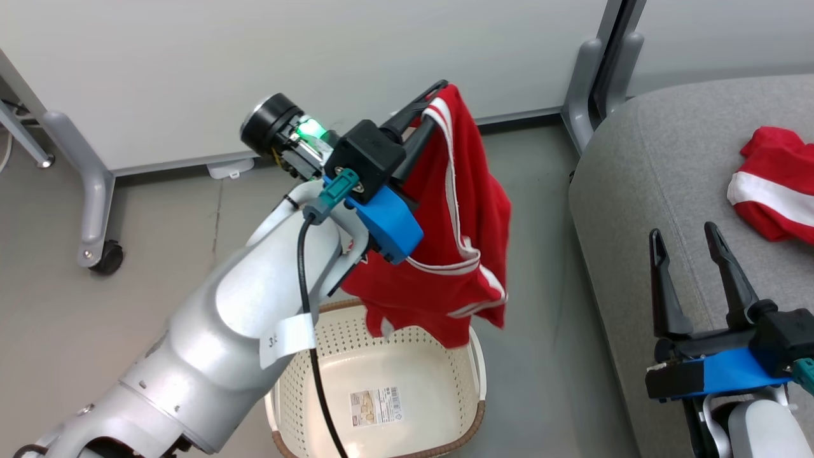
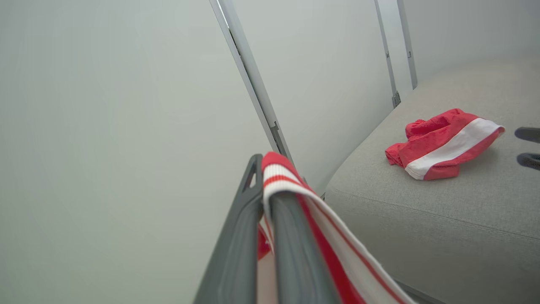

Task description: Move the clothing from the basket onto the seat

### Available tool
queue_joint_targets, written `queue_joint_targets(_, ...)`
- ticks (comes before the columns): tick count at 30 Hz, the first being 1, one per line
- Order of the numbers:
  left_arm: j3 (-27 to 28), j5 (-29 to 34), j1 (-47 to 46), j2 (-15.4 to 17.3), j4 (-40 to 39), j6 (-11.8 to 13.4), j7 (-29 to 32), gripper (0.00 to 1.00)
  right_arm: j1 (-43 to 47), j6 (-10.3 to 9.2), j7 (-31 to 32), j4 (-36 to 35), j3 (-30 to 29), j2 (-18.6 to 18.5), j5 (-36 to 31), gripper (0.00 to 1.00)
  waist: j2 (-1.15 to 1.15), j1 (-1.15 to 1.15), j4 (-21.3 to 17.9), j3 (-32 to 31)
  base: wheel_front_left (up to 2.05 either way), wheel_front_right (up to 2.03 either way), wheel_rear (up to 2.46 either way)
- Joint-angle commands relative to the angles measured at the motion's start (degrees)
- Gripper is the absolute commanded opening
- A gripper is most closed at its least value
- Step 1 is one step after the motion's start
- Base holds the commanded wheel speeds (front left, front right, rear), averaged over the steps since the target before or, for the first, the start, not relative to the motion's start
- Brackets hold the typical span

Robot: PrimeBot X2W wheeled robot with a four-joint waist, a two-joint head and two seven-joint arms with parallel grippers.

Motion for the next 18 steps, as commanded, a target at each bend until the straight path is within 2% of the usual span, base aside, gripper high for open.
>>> queue_joint_targets(1,0.0,0.2,-0.3,-0.1,-0.2,0.0,-0.3,0.00,0.9,0.01,0.0,0.1,-0.1,0.2,0.4,1.00,-0.01,0.01,0.0,-0.6,0.00,0.00,0.00)
queue_joint_targets(11,-0.8,-0.3,0.4,-1.1,-0.4,-0.5,-0.3,0.00,1.1,0.01,0.0,-0.2,0.1,0.7,0.7,1.00,-0.01,0.01,0.0,-1.4,0.00,0.00,0.00)
queue_joint_targets(18,-1.1,-0.5,0.9,-1.7,-0.3,-0.5,-0.3,0.00,-0.9,0.01,0.0,-1.2,3.3,0.3,0.9,1.00,-0.01,0.01,0.5,-1.5,0.00,0.00,0.00)
